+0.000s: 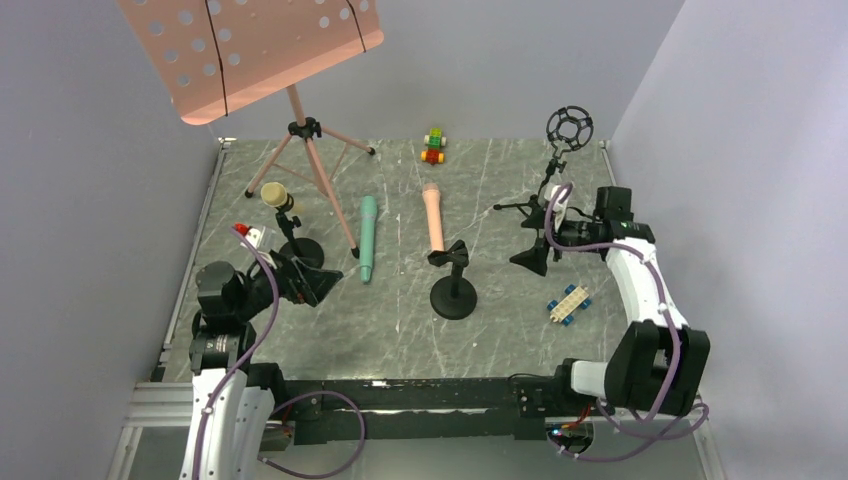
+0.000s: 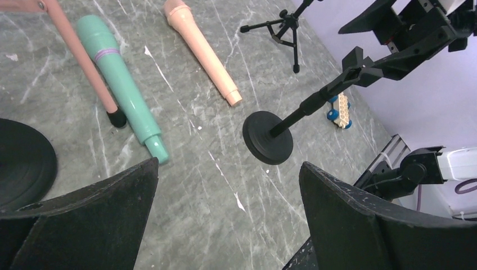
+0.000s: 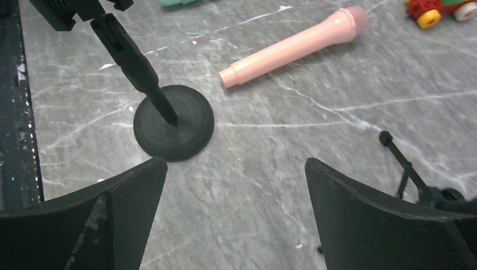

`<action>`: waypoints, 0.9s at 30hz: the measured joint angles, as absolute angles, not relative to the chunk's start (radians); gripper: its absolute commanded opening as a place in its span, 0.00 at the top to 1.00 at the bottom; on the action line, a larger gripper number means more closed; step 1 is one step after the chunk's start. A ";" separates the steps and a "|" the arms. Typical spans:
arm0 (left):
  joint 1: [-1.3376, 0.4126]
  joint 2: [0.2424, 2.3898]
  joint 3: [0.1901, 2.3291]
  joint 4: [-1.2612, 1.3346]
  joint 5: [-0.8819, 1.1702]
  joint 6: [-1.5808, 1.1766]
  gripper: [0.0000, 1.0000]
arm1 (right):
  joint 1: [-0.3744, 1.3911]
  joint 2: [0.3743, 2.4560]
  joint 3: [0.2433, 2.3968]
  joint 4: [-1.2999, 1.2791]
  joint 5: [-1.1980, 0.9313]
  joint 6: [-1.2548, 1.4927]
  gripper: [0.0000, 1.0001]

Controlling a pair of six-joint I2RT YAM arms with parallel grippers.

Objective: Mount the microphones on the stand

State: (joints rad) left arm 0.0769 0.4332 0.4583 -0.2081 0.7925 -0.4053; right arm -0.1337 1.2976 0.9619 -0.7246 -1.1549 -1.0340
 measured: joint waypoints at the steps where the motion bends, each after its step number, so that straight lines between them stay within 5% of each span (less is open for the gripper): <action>1: 0.077 0.436 0.459 -0.213 0.791 -0.405 0.01 | -0.152 1.279 0.953 -0.714 -1.154 -1.008 0.00; 8: 0.027 0.482 0.559 -0.386 0.683 -0.397 0.01 | -0.192 1.054 0.815 -0.381 -1.098 -0.573 0.00; 13: -0.155 0.523 0.675 -0.466 0.494 -0.387 0.01 | -0.228 1.105 0.873 -0.394 -1.126 -0.481 0.00; 20: -0.404 0.644 0.742 -0.481 0.310 -0.378 0.01 | -0.228 0.975 0.809 -0.540 -1.204 -0.704 0.00; 27: -0.441 0.712 0.740 -0.413 0.306 -0.379 0.01 | -0.160 1.060 0.773 -0.780 -1.238 -1.095 0.00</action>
